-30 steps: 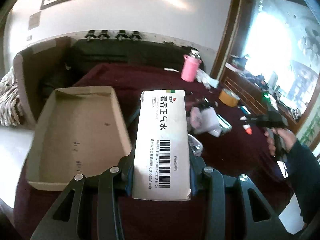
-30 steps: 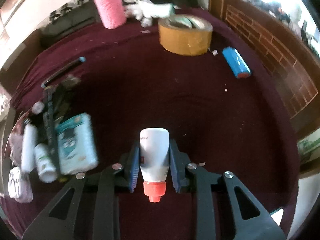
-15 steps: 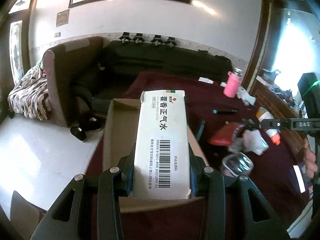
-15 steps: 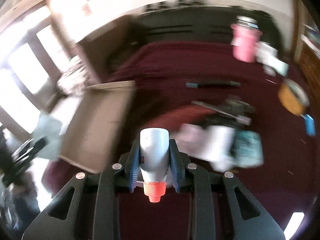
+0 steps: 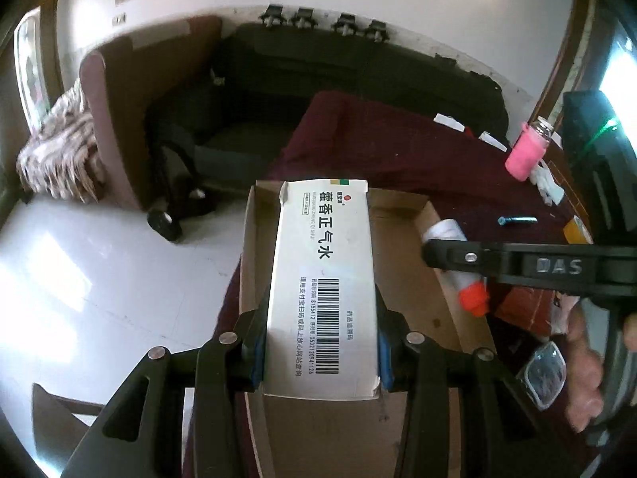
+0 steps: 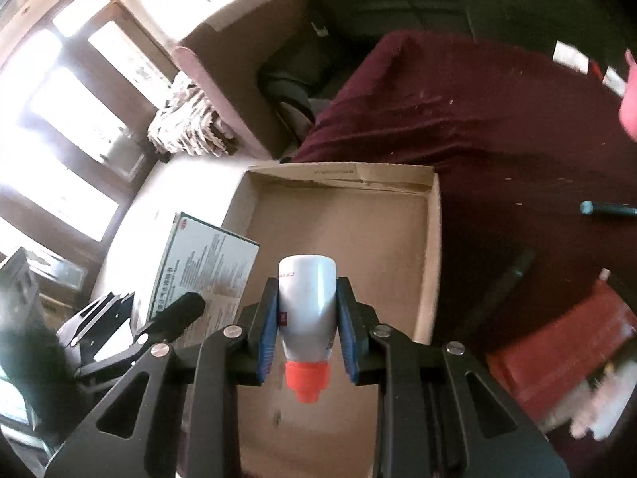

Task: Organize objects
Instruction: 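Lower the box and bottle into the cardboard box and open both tools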

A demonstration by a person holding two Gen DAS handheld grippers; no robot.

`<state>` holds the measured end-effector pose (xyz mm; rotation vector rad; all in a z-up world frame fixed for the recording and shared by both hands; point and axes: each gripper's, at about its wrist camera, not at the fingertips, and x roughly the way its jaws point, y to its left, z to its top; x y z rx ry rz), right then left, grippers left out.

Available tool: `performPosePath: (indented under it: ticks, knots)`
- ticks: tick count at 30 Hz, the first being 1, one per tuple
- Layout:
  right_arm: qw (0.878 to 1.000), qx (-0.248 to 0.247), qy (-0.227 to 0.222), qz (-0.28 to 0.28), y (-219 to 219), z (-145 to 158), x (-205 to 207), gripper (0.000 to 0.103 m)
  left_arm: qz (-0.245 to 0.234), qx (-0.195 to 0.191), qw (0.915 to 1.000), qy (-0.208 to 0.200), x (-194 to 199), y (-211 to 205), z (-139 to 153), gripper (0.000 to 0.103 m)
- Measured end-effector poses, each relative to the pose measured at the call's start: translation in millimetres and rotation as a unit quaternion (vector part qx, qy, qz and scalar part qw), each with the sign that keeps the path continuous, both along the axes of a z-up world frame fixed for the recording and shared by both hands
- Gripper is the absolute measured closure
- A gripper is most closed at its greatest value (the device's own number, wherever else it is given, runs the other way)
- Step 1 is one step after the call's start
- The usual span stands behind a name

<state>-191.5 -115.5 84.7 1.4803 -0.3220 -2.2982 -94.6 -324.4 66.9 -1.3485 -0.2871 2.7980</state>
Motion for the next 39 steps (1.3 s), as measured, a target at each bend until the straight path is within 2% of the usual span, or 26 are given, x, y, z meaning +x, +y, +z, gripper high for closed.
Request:
performPosePath:
  ticks: [3, 10, 19, 23, 26, 31, 39]
  knots:
    - [1.0, 0.008, -0.008, -0.013, -7, -18, -24, 0.078, -0.004, 0.017, 0.9998, -0.007, -10, 0, -10, 0.066]
    - [1.0, 0.012, -0.014, -0.02, -15, -35, -61, 0.078, 0.001, 0.018, 0.9997, -0.018, -31, 1, -24, 0.066]
    - [0.999, 0.022, -0.019, -0.022, -25, -52, -80, 0.078, -0.004, 0.013, 0.9999, 0.004, -33, 0, -25, 0.065]
    - [0.999, 0.014, -0.026, -0.028, -21, -57, -81, 0.077, -0.01, 0.021, 0.9997, 0.005, -35, -3, -25, 0.056]
    - [0.999, 0.025, -0.029, -0.027, -21, -60, -84, 0.077, -0.01, 0.027, 0.9996, 0.008, -35, -4, -23, 0.056]
    - [0.999, 0.022, -0.011, -0.026, -17, -50, -79, 0.077, -0.005, 0.039, 0.9989, 0.025, -30, -6, -10, 0.055]
    - [1.0, 0.007, 0.009, -0.03, 6, -27, -61, 0.077, -0.007, 0.035, 0.9983, 0.046, -21, -1, 8, 0.054]
